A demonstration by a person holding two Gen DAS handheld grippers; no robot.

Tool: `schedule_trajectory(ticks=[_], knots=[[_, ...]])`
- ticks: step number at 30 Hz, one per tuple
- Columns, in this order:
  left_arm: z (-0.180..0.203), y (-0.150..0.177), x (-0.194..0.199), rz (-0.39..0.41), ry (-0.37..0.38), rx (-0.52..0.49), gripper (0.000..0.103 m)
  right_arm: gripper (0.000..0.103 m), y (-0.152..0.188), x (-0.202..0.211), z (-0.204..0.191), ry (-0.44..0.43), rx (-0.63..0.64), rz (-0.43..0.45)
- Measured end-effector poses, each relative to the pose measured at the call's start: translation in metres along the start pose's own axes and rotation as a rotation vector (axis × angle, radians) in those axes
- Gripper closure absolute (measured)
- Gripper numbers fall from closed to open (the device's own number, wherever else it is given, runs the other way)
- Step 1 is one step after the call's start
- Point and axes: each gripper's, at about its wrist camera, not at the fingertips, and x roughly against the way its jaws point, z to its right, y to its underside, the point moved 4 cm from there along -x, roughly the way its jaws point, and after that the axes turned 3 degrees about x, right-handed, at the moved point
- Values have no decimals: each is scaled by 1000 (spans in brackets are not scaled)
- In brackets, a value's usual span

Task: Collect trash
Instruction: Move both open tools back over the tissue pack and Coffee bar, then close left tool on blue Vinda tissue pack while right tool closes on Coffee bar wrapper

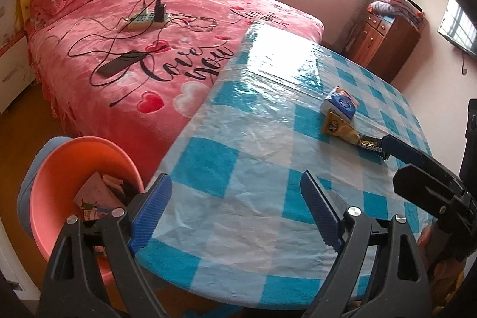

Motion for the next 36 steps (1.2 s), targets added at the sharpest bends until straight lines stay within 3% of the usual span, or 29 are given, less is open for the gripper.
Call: schedule_trajectory(ticks=[11,18,27,30,36], knots=[[34,-1,-6,-13,7,-56,15,8,-5,27,35,32,-59,53],[60,-6,-13,-17,28,-77,15,8,-5,55,85,78,-165,100],[105,-21,-34,-51,136,-65,15,8,4,88,163,160,-344,156],[130,-35,-43,-43,164,-139,15,8,9,95,182,172,-390,163],[172,-58,-82,-76,150,-317,15,8,16,95,199,159,-437,145]])
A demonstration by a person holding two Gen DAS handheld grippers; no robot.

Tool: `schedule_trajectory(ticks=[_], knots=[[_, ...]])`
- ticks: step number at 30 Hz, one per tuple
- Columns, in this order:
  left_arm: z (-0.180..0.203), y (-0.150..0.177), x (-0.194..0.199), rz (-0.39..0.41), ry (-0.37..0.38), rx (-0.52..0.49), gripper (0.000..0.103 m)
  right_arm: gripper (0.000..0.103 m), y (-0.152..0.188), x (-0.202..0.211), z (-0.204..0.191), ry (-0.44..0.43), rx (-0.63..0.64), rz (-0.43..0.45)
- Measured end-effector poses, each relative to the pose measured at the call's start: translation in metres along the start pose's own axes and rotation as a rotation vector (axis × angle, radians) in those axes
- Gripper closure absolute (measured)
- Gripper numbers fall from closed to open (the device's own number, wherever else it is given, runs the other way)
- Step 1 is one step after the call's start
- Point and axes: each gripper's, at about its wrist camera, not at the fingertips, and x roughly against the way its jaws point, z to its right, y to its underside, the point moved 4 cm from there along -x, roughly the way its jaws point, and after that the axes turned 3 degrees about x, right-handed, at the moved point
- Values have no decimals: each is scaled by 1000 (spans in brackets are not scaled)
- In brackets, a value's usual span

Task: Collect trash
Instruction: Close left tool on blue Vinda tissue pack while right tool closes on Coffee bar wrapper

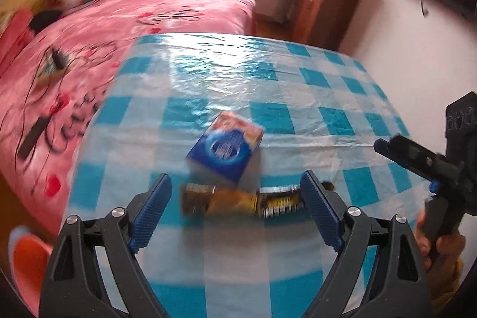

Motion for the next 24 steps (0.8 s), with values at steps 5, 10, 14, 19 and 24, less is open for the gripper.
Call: schedule_trajectory(ticks=[5,10,14,19,24], knots=[[12,-21,-28,-22,-23,-119,15,8,5,-9,-2,-3,21,-40],[8,-30,-50,-75,-26,-130,15,8,6,-15,-7,8,51,-56],[2,-34,-63,-99,-20,-118,15,8,7,-19,-7,4,51,-68],[-2,-33,-71,-116,-9,-97,23,8,7,-23,-6,4,50,-78],[-6,-28,-76,-126,7,-65,39,8,8,-25,-8,8,56,-83]])
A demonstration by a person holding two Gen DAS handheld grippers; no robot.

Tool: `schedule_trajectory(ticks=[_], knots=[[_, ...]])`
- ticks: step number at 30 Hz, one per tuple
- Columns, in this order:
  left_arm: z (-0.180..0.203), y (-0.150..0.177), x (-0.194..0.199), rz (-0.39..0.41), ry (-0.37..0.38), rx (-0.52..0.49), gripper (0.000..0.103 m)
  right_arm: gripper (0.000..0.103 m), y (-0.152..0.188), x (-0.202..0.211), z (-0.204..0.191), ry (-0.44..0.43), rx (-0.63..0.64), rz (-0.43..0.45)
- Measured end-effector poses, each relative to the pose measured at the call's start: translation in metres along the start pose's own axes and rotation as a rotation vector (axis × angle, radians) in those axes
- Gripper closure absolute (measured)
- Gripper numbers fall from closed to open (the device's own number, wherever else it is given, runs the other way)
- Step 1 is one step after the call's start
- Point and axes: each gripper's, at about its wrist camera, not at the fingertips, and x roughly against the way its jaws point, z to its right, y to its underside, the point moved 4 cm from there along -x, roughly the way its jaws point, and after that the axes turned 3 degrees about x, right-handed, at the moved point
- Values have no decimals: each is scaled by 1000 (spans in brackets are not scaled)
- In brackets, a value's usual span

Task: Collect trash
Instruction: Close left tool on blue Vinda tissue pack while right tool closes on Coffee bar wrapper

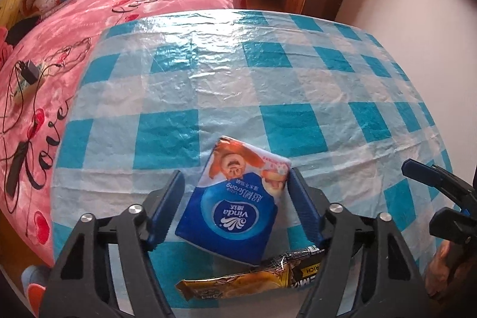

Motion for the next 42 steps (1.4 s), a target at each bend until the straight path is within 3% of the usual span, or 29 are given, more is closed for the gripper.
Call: schedule_trajectory(ticks=[11,18,24,33,37,42], knots=[[-19,11,9,30,19,134,46,8,5,-15,-11,-6,44,-54],[-25,42,29,29,76,228,46,8,12,-27,-27,0,111,-94],[-9,76,47,28,128,241,46,8,14,-27,-21,12,90,-97],[17,118,68,-19,267,240,46,8,21,-27,-23,62,104,-111],[14,128,75,-14,290,252,46,8,23,-24,-23,83,91,-98],[-6,133,89,32,258,279,46,8,32,-22,-29,91,93,-103]])
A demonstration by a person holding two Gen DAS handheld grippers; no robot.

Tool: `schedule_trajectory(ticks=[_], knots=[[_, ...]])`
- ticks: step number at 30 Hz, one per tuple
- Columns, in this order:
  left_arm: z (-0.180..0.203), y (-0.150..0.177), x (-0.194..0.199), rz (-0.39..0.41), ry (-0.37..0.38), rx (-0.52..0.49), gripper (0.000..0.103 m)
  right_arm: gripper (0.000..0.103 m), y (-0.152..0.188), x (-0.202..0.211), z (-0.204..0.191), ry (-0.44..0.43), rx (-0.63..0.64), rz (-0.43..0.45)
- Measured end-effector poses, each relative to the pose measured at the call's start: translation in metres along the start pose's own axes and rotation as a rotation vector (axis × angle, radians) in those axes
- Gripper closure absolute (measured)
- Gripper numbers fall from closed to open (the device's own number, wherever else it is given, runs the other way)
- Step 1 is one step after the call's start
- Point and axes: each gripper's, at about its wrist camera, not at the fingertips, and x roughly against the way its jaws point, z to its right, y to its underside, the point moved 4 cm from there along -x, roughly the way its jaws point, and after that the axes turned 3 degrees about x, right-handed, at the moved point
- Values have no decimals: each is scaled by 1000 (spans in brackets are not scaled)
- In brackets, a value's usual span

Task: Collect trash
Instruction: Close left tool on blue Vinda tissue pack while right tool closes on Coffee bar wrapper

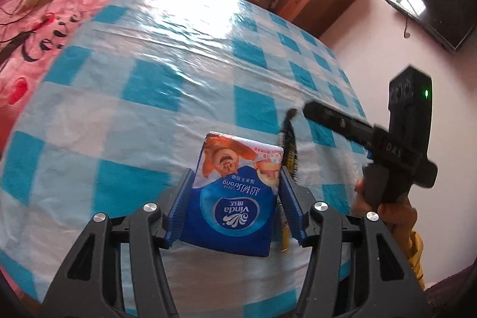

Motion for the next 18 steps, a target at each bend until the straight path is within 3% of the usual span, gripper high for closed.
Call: schedule_trajectory(ticks=[9,18], knots=[[-33,2,27,63,-33,36,46,8,14,-8,-35,32,73,-21],[-58,10,41,89,-34,47,46,30,17,-24,-51,152,131,-39]])
